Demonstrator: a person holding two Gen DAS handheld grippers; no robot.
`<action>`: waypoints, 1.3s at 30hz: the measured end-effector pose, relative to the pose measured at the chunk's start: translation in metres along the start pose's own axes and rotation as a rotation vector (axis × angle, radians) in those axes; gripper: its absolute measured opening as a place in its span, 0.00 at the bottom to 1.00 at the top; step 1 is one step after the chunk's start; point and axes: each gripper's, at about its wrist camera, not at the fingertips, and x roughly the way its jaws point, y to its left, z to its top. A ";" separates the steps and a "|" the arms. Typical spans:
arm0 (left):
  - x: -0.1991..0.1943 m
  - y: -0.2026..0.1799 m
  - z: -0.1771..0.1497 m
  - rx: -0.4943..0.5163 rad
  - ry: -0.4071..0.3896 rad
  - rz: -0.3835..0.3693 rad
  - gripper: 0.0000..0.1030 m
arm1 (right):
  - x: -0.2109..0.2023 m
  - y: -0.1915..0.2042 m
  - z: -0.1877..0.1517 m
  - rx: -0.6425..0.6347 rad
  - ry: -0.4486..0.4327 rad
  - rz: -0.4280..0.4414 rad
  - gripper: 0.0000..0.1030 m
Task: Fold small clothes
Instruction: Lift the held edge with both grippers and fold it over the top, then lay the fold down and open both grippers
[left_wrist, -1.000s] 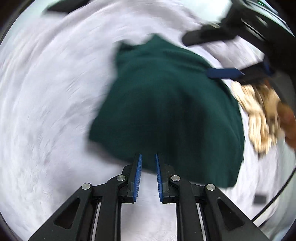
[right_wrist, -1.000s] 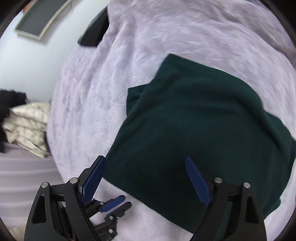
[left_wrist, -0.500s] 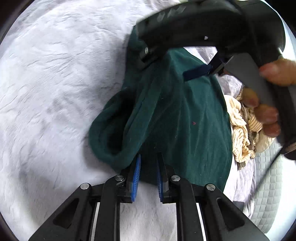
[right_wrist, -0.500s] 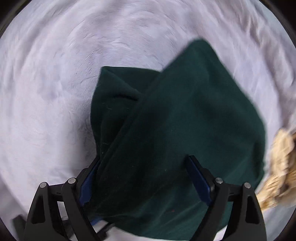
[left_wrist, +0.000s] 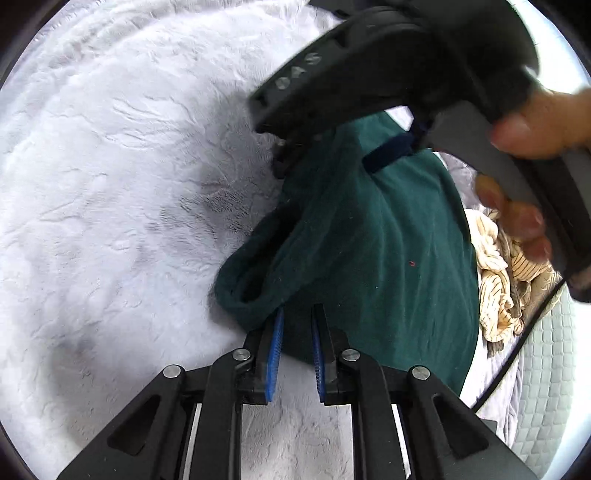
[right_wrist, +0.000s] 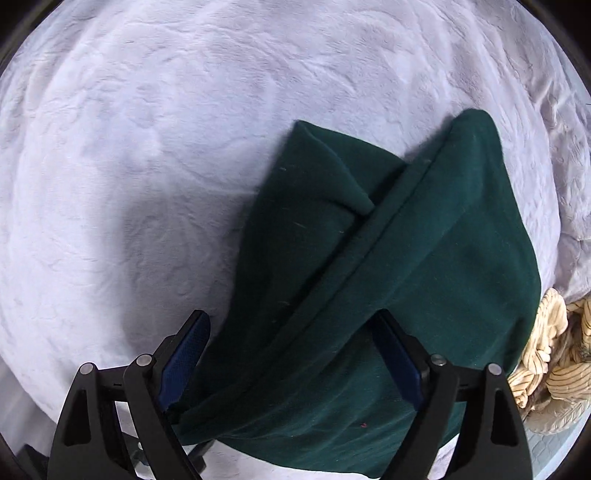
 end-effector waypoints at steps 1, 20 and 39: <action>0.005 -0.001 0.003 0.006 0.010 -0.009 0.16 | 0.001 -0.003 -0.002 0.006 -0.004 -0.007 0.80; 0.007 -0.166 -0.011 0.572 -0.031 -0.122 0.16 | -0.022 -0.173 -0.132 0.404 -0.316 0.783 0.23; 0.038 -0.239 -0.096 0.780 0.162 -0.040 0.16 | 0.052 -0.310 -0.296 0.663 -0.549 1.013 0.71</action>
